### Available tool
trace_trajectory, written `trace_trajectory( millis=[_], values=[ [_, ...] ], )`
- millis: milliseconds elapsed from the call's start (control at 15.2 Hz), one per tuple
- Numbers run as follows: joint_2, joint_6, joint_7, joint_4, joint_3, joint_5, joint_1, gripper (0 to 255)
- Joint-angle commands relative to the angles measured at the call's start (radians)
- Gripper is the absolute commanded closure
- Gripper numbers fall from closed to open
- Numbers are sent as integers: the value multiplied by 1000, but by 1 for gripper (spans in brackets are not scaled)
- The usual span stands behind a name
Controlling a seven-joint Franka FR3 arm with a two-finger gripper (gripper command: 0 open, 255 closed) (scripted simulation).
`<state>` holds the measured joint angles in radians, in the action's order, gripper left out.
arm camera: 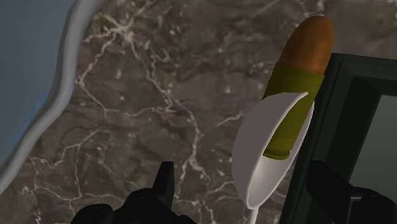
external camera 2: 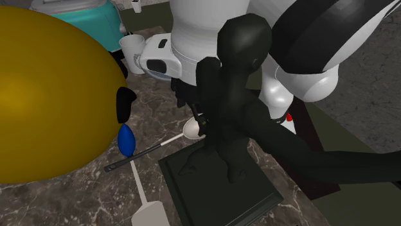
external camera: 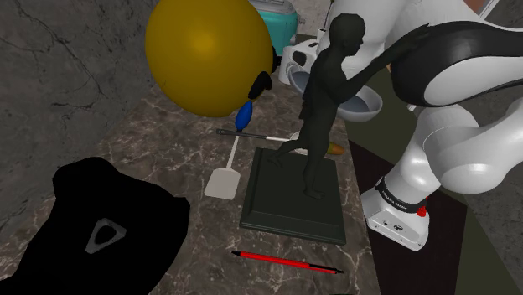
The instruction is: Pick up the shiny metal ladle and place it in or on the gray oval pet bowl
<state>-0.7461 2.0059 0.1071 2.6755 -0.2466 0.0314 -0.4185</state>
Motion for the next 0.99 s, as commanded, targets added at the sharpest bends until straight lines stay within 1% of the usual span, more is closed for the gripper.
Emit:
trace_trajectory(
  millis=[0,330,396,924],
  values=[
    [12,10,-3,12,-3,-1,2,0],
    [12,10,-2,12,-4,0,3,0],
    [12,11,-2,13,-3,-1,3,255],
    [26,24,1,11,-2,-4,8,255]
  ],
)
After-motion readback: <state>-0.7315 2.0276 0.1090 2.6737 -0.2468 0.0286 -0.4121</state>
